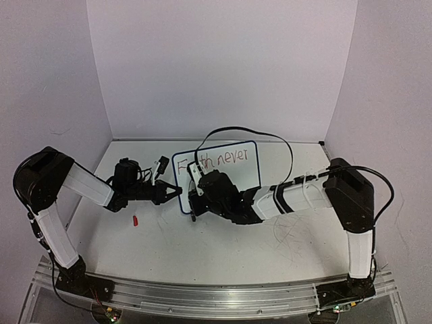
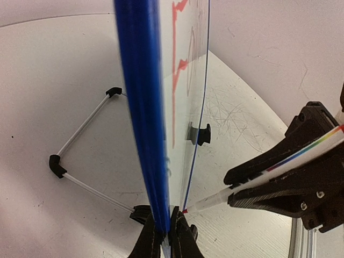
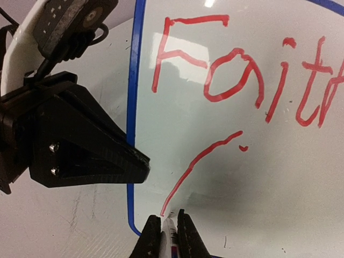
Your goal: Write a sentence on the whiteboard
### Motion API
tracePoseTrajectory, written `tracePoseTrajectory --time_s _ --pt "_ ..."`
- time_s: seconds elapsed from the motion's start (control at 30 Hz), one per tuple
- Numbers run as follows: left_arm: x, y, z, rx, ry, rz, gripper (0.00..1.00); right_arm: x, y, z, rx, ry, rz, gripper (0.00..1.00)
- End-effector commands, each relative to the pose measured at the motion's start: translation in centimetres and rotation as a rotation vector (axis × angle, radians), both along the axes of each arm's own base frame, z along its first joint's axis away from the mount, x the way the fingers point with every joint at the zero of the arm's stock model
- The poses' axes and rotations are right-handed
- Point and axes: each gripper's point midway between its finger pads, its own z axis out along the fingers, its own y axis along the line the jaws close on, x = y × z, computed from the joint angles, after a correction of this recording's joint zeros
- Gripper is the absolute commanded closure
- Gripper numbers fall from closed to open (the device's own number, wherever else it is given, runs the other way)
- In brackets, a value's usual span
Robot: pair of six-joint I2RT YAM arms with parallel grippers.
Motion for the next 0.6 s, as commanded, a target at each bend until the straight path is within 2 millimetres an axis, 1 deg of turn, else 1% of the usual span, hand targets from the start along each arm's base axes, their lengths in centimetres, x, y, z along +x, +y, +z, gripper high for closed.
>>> tracePoseTrajectory --time_s 0.0,0.17,0.37,0.57 --pt "1.0 0.8 -0.3 0.056 -0.040 0.058 1.00 1.2 -1.0 5.8 0.109 -0.085 -0.058 1.00" --pt "1.0 0.8 -0.3 0.057 -0.042 0.059 1.00 1.6 -0.5 6.4 0.120 -0.104 -0.056 1.00" --pt "1.0 0.8 -0.5 0.060 -0.039 0.060 1.00 2.2 0.3 6.3 0.116 -0.118 -0.055 1.00" --pt "1.1 0.8 -0.5 0.062 -0.040 0.060 1.00 2.1 0.8 6.7 0.132 -0.120 -0.043 1.00"
